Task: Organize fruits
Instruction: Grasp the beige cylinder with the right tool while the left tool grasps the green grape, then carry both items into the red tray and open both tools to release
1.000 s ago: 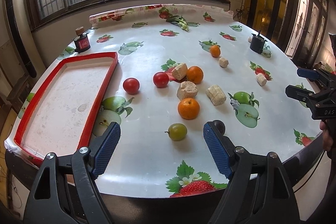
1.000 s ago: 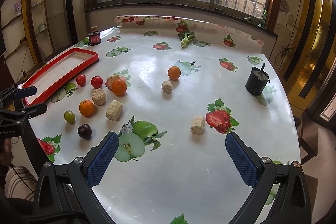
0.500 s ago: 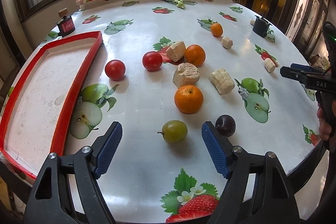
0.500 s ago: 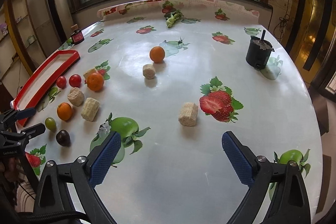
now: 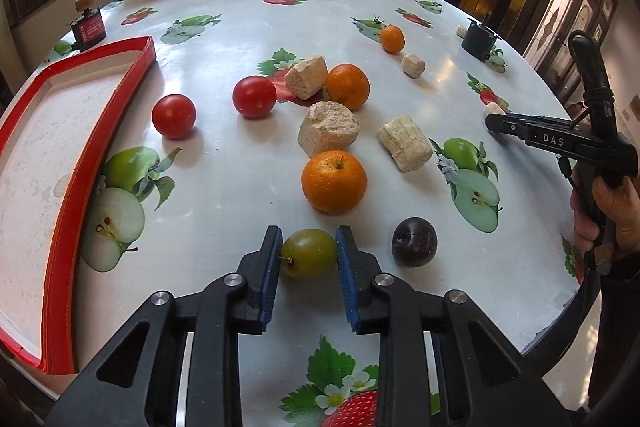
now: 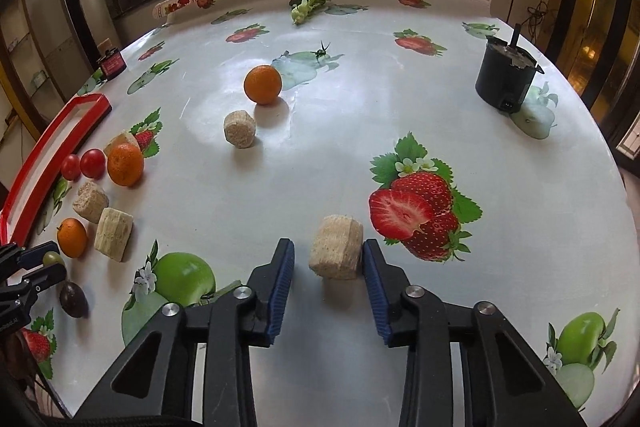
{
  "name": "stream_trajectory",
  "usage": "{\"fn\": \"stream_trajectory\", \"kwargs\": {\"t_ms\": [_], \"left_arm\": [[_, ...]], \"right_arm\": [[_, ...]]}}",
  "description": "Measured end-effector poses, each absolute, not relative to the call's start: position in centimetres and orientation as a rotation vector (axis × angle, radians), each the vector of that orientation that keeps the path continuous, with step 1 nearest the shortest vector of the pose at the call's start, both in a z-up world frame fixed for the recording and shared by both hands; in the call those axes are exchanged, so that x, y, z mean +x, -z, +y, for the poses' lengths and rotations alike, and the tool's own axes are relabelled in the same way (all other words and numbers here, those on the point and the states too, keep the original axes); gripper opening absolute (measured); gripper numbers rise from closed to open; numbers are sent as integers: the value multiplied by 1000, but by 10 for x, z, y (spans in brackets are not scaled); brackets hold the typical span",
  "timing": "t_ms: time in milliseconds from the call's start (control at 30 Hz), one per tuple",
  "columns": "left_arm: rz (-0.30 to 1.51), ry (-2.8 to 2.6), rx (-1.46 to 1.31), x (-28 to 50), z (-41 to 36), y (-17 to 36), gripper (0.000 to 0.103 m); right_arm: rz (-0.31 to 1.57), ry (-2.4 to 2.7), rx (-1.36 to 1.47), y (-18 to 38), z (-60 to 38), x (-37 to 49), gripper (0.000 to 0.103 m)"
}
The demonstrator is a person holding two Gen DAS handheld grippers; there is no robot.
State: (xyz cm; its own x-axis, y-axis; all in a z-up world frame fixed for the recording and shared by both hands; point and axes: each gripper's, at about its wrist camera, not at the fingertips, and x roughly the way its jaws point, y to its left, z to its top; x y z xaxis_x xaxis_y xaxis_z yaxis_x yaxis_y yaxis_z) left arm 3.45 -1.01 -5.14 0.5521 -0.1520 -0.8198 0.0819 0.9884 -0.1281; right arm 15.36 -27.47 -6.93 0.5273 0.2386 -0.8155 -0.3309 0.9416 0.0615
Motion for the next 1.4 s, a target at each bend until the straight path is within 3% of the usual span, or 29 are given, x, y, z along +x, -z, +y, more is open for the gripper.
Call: {"fn": "stream_trajectory", "kwargs": {"t_ms": [1400], "left_arm": [[854, -123, -184, -12, 106, 10, 24]], "right_arm": [[861, -832, -148, 7, -94, 81, 26]]}}
